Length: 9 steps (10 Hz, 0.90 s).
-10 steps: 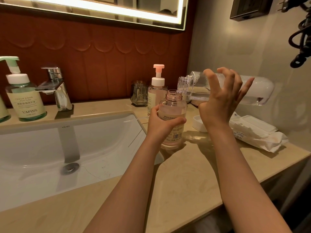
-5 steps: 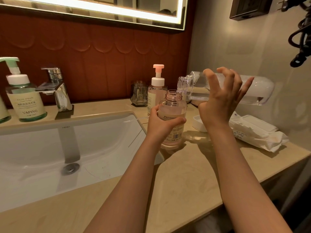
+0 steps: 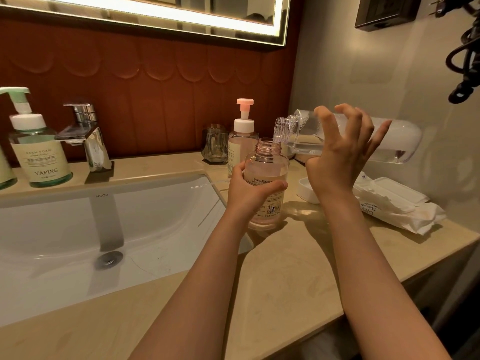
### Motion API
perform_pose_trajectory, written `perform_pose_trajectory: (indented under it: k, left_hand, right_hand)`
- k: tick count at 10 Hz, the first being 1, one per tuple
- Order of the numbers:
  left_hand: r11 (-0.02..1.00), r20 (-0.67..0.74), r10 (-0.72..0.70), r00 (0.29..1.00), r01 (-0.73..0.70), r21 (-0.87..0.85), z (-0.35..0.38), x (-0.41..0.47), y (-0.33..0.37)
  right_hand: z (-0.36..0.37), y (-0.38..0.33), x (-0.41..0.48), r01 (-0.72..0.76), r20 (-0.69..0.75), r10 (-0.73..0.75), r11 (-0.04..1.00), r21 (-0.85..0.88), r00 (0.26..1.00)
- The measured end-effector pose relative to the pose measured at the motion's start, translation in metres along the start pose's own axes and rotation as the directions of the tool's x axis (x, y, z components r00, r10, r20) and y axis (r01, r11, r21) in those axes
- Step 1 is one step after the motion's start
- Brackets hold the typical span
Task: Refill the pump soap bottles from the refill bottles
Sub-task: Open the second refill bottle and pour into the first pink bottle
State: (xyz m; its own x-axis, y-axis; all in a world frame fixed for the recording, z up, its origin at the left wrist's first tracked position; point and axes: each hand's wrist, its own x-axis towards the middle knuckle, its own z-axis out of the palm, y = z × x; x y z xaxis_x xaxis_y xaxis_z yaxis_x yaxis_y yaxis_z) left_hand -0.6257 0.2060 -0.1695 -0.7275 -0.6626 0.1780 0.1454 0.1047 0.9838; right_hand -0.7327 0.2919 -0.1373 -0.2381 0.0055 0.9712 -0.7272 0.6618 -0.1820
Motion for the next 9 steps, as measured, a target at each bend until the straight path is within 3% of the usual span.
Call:
perform_pose_trajectory:
  k: [9]
  left_hand:
    - [1.0,-0.02,-0.01,1.0,0.01,0.02,-0.0004,0.0014,-0.0021]
  right_hand:
    - [0.0025,0.0013,0.0003,0.019,-0.019,-0.02,1.0,-0.006,1.0]
